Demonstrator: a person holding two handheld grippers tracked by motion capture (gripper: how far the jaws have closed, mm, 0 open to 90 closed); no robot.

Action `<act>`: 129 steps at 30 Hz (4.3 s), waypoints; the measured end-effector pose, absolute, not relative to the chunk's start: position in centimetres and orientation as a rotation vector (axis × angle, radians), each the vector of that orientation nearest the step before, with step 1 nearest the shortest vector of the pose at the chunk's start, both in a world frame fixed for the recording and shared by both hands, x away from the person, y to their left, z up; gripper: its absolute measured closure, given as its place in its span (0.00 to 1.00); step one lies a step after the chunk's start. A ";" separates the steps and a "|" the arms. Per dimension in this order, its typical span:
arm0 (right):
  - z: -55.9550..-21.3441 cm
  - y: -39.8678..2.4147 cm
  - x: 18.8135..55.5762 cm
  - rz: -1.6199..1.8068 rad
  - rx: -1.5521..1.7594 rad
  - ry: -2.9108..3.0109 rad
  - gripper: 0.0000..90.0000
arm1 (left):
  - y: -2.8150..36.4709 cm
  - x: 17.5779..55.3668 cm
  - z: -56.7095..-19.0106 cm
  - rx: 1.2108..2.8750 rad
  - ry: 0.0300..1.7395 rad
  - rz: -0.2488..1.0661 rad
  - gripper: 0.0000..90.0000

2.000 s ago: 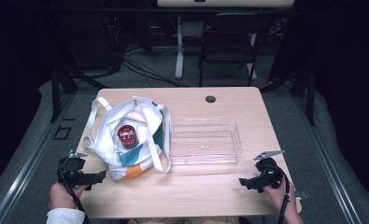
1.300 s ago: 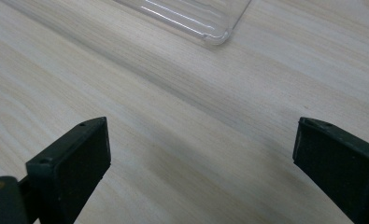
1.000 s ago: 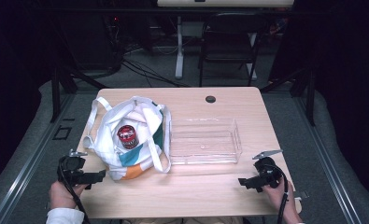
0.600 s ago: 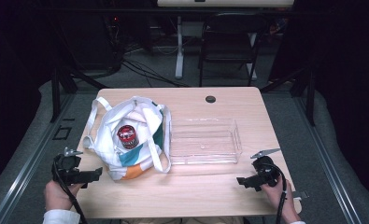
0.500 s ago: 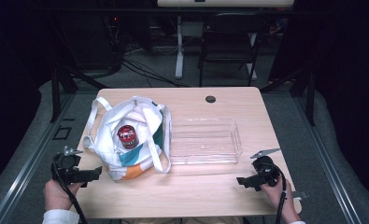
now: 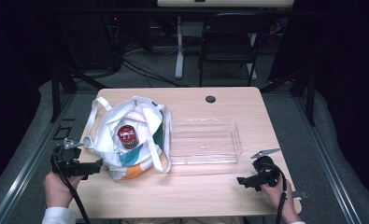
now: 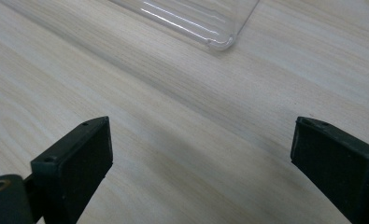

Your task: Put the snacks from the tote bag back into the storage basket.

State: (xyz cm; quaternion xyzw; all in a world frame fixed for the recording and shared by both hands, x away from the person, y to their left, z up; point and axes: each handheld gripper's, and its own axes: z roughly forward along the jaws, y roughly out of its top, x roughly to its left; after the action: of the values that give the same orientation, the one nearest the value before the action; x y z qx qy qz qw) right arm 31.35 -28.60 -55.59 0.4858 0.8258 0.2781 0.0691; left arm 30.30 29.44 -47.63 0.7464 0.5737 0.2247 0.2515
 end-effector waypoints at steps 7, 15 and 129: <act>-55.6 -28.7 31.4 0.823 1.459 2.491 0.06 | 29.5 31.0 -46.5 2.032 1.555 0.640 0.00; -55.5 -28.8 31.4 0.821 1.463 2.490 0.06 | 28.9 32.1 -45.6 2.025 1.535 0.662 0.00; -55.5 -29.1 31.4 0.844 1.483 2.476 0.07 | 21.0 46.2 -49.5 2.368 1.574 0.268 0.17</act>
State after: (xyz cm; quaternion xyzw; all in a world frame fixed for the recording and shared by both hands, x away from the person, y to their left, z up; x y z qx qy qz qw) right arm 31.41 -29.13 -55.47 0.4919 0.8217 0.2799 0.0672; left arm 46.22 21.02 -49.48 0.8207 0.5455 0.0928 0.1423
